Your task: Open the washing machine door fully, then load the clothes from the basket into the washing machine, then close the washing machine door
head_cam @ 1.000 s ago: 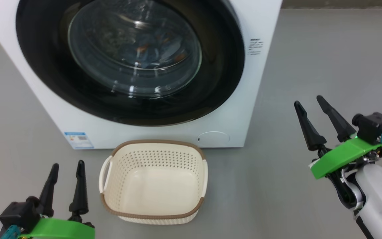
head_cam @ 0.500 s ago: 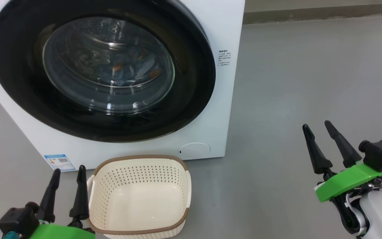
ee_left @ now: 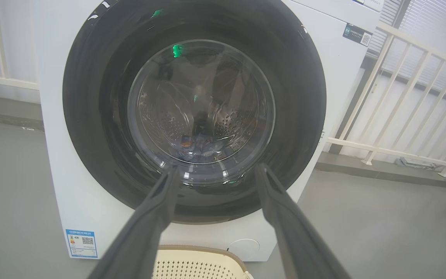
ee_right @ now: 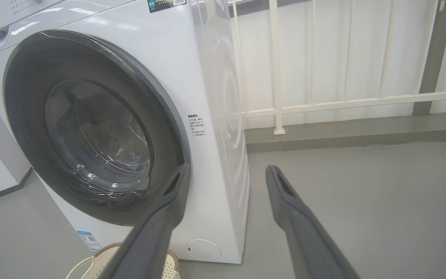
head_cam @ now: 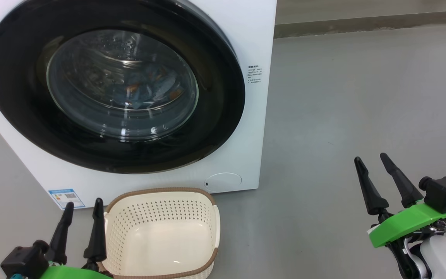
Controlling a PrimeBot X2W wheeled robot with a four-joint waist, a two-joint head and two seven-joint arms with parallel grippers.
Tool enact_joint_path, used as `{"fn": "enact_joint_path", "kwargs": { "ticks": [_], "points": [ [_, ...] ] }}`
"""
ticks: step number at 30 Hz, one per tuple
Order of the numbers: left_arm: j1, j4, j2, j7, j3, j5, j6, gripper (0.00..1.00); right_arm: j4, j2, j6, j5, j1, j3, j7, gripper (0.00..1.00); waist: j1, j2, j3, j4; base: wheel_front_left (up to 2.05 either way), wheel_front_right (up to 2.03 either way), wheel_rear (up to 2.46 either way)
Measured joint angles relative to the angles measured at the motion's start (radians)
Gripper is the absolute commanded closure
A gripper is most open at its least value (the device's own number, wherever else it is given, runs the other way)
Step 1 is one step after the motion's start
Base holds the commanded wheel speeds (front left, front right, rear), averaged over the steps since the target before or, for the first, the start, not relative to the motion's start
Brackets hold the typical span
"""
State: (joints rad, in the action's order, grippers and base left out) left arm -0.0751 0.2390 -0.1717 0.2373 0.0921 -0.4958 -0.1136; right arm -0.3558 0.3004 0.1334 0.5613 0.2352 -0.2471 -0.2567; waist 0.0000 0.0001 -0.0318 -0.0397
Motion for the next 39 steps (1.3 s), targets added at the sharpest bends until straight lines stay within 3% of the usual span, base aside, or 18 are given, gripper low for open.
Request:
{"fn": "enact_joint_path", "kwargs": {
  "ticks": [38,39],
  "points": [
    [0.0,0.0,-0.022,-0.005,0.026,-0.016,0.021,0.0,-0.011,-0.02,0.0,-0.016,-0.019,0.019,0.0,0.0,0.0,0.0,0.004,0.006,0.0,0.0,0.0],
    [0.0,0.003,-0.021,-0.008,0.027,-0.019,0.021,1.0,-0.014,-0.021,0.0,-0.016,-0.02,0.019,0.0,1.0,0.0,0.0,0.004,0.006,0.0,0.0,0.0]
  ]
}}
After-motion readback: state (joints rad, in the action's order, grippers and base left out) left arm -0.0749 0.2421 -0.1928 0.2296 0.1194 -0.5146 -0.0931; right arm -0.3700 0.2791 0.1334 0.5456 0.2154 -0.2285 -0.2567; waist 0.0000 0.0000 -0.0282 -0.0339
